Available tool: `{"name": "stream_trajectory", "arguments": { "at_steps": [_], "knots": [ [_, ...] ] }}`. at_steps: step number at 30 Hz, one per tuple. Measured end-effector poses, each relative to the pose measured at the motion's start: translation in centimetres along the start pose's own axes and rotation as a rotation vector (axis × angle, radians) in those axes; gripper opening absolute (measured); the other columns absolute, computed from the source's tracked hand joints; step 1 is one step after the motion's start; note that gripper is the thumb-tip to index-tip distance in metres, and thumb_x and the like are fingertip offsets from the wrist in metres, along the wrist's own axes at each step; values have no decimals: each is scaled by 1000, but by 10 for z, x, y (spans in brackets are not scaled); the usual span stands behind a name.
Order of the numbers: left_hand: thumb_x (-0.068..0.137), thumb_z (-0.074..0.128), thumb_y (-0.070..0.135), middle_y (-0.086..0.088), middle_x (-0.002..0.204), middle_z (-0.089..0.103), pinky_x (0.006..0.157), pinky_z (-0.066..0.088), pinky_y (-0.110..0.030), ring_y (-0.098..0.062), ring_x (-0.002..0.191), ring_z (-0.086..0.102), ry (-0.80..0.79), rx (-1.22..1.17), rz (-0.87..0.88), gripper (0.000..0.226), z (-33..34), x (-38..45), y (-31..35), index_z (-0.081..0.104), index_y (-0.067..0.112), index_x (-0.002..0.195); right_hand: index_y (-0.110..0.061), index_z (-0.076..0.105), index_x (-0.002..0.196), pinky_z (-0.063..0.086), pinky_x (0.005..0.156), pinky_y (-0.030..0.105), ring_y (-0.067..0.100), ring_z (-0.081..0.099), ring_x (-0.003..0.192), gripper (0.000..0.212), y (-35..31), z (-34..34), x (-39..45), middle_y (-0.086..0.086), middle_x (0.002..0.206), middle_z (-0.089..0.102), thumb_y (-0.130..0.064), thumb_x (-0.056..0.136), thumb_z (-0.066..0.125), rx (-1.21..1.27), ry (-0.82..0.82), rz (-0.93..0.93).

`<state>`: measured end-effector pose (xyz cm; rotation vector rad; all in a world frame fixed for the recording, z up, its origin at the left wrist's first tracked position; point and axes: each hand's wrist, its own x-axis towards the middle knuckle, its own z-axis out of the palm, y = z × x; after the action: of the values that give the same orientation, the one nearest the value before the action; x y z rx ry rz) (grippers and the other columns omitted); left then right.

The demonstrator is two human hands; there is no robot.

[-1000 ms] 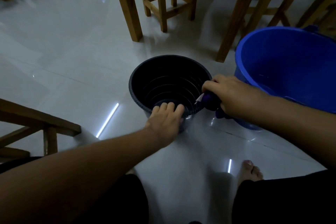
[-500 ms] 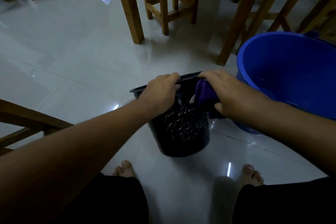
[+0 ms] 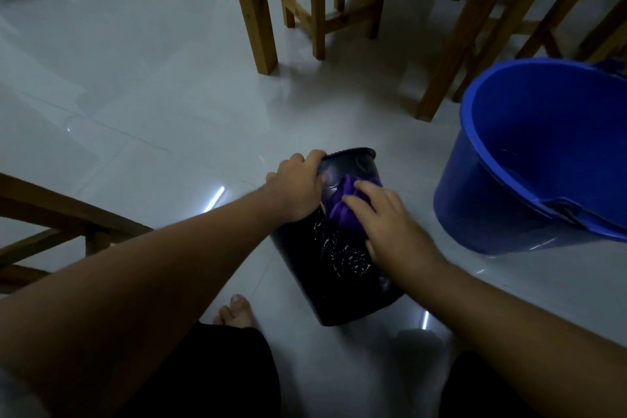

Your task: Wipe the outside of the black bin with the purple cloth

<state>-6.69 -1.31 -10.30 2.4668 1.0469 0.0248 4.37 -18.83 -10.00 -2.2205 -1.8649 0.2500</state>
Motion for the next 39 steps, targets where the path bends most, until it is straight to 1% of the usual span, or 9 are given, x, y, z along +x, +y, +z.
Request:
{"name": "stream_trajectory", "arguments": {
  "at_steps": [3,10,13,16,20,25,29,33,39],
  "knots": [
    [97,43,34,-19,125,52,94,42,-54,-41,114,49,-23,-10,15,43,5,1,-10,35,22,138,-6,58,133,42,106,47,31,34,131,74,0,24,-9,16,144,50,7,63,76,28,70,-89],
    [98,43,34,-18,123,53,91,44,-51,-41,111,50,30,10,80,46,9,2,-16,34,21,141,-11,55,139,17,121,45,29,37,138,63,-6,41,-31,9,145,50,-34,80,55,-73,5,-252],
    [98,43,34,-18,119,52,88,43,-50,-40,108,49,70,30,92,47,13,1,-16,33,23,142,-13,44,148,20,121,44,27,36,140,68,-4,44,-25,8,148,44,-46,89,56,25,55,-209],
    [97,43,35,-17,118,52,88,44,-49,-39,107,49,76,11,105,48,14,2,-19,33,25,143,-14,26,156,34,114,40,23,28,140,79,-2,39,-15,5,152,29,-39,91,61,137,98,-100],
    [93,48,28,-14,122,54,97,43,-47,-32,113,50,82,-182,138,43,12,3,-25,44,17,134,-20,6,159,26,116,37,20,14,149,91,2,33,2,-1,163,11,-35,89,63,221,4,31],
    [93,51,30,-13,114,56,94,44,-46,-33,107,52,137,-189,120,42,13,1,-21,46,25,134,-16,32,153,12,124,46,21,22,148,79,1,42,-6,4,156,33,-49,86,59,89,37,-92],
    [96,40,43,-10,112,55,92,44,-52,-36,106,52,122,-108,18,46,17,-3,-16,33,44,141,-15,55,140,24,119,49,26,44,138,63,1,60,-26,7,141,56,-55,91,53,-140,92,-295],
    [93,32,37,-15,109,54,96,43,-52,-38,108,52,9,-158,84,52,12,5,-24,29,40,145,-18,56,138,31,116,53,26,49,133,54,7,60,-11,6,138,59,-48,93,52,-257,126,-338],
    [88,39,34,-15,127,53,97,41,-51,-37,114,49,16,-137,127,53,14,5,-26,38,18,138,-13,51,140,22,120,48,30,42,131,54,-2,55,8,12,137,52,-41,93,52,-127,201,-155]
  ]
}}
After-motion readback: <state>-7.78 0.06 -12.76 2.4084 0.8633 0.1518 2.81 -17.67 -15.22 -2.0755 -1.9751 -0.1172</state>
